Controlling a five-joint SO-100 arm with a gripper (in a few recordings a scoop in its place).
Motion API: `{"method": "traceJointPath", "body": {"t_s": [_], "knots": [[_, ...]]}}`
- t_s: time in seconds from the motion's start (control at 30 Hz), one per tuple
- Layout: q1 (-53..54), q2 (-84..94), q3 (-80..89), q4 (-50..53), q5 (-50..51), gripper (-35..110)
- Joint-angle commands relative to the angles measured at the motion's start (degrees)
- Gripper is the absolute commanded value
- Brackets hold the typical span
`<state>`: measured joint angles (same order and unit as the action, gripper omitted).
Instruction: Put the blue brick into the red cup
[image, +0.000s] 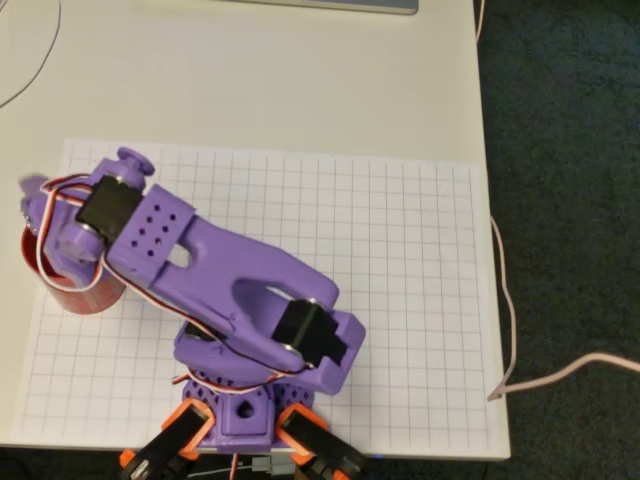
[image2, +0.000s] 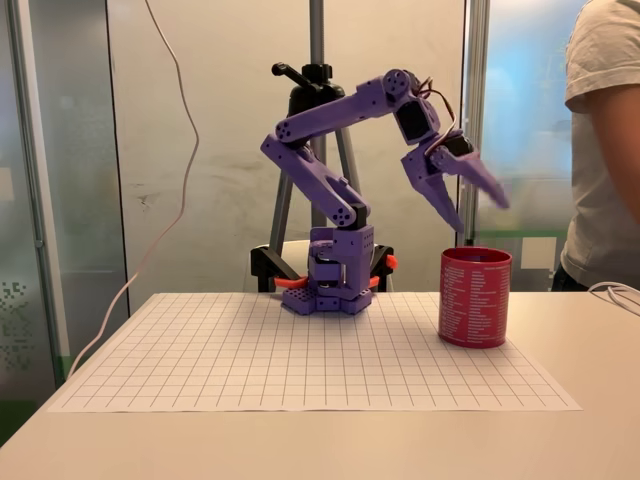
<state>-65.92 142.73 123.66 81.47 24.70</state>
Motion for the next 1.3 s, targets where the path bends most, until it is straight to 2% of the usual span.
{"method": "traceJointPath", "body": {"t_s": [0.0, 0.2, 0.23, 0.27, 0.3, 0.7, 0.8, 0.87, 1.07, 1.17, 1.27], "knots": [[-0.35, 1.58, -0.44, 0.35, 0.44, 61], [-0.09, 1.67, -0.09, 0.44, -0.44, 61], [0.00, 1.67, -0.09, 0.44, -1.05, 54], [0.00, 1.67, -0.09, 0.00, -2.64, 22], [0.35, 1.49, -0.09, -0.26, -2.81, 0], [1.41, 2.11, -0.09, -1.41, -4.39, 0], [4.31, 2.90, 1.23, -4.31, -5.98, 0], [11.51, 3.69, 4.22, -11.07, -8.88, 0], [42.98, -4.22, 8.09, -35.33, -17.05, 0], [54.76, -10.02, 3.69, -42.28, -17.14, 0], [61.17, -6.59, 1.85, -44.91, -17.84, 0]]}}
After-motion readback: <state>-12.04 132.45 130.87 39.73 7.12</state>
